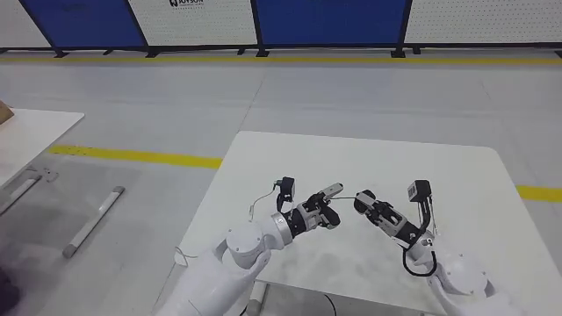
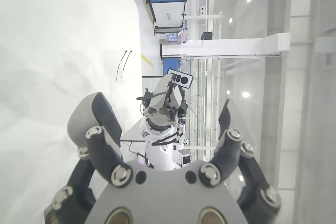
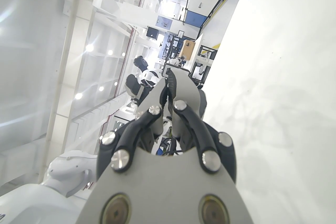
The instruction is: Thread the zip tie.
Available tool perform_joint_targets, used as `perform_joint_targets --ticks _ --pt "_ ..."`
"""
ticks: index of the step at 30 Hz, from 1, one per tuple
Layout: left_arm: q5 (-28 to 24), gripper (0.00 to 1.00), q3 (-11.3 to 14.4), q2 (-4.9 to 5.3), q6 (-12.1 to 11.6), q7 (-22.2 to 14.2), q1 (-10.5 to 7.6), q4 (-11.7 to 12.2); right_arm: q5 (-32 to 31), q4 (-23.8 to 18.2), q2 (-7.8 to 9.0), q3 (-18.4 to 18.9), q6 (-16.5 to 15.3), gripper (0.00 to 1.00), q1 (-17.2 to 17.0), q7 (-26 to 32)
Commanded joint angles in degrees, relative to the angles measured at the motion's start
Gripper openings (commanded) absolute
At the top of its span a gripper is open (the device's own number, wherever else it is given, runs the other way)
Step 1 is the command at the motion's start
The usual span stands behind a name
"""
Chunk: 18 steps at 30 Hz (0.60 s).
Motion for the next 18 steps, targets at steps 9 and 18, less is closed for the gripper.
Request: perform_joint_targets --ticks 9,18 --pt "-0.84 1.0 0.94 -0.43 -0.08 2.46 -1.56 1.4 0.0 0.0 0.0 0.0 0.0 0.0 0.0 0.0" --pt "-1.25 1.0 1.52 -0.67 -0.19 3.4 -2.35 2.02 0.0 0.0 0.0 0.0 0.0 0.0 0.0 0.0"
